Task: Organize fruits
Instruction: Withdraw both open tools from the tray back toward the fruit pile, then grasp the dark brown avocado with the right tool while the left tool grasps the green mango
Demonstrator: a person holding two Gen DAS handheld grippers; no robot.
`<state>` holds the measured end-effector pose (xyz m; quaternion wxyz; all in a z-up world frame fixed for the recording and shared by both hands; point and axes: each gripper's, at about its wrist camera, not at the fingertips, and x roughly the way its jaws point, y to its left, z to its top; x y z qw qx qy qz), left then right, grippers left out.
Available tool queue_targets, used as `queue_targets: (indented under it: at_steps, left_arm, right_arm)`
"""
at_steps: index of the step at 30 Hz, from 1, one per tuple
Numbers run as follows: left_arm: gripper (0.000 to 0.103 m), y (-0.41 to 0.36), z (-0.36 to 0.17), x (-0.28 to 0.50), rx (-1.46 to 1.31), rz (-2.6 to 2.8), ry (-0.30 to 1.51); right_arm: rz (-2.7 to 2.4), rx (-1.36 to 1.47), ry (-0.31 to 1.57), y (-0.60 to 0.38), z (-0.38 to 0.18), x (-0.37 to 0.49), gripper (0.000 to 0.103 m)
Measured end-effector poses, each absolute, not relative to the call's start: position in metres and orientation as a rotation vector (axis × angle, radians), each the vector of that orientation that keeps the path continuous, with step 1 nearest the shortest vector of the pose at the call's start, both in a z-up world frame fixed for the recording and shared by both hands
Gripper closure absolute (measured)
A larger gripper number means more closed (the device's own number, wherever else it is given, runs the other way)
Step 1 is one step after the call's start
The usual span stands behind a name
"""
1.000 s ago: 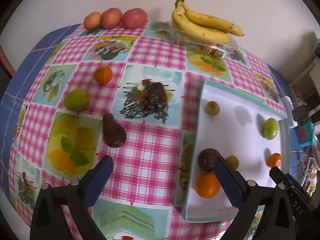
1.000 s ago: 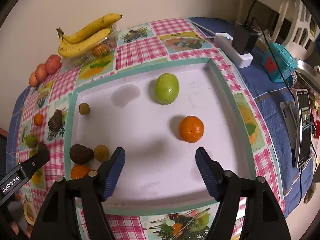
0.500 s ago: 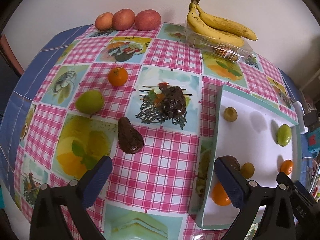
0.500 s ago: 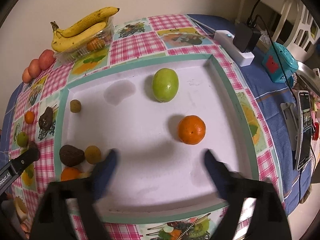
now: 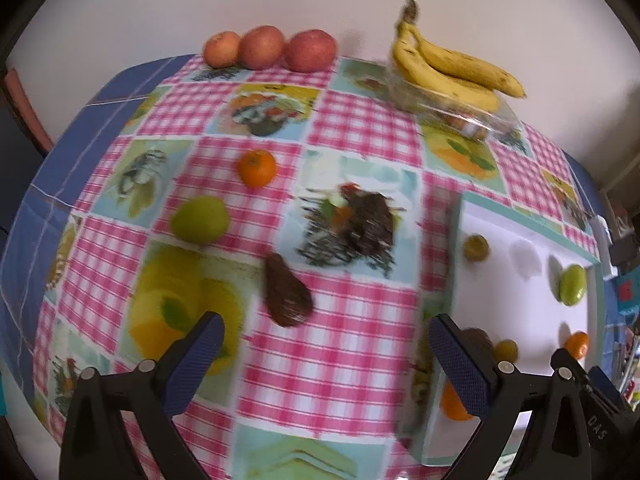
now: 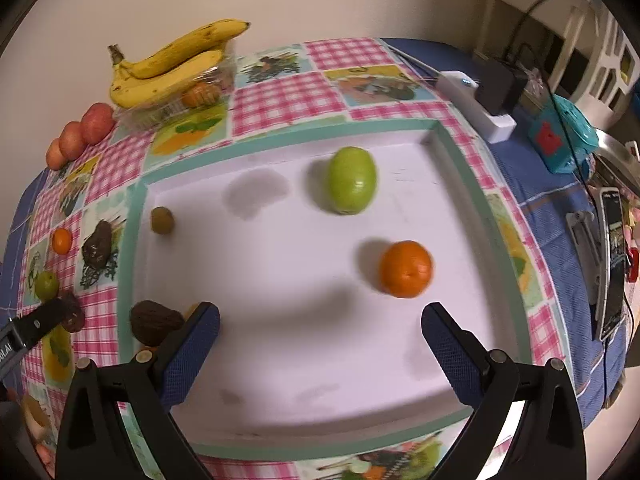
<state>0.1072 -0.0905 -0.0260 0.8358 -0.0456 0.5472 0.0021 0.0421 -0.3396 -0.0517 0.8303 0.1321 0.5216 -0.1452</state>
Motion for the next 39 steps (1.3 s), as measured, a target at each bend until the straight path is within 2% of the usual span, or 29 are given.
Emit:
queue_targets:
  at_steps: [25, 39]
  left_arm:
    - [0.000, 0.086, 0.011, 0.108, -0.336, 0.403, 0.977]
    - [0.000, 0.079, 0.007, 0.130, -0.385, 0.276, 0.884]
  right_arm:
    - [0.030, 0.192, 0.998, -0.196, -0.037, 0.087, 0.002]
    - [0.107, 0.157, 0.915, -0.177, -0.018, 0.117, 0.002]
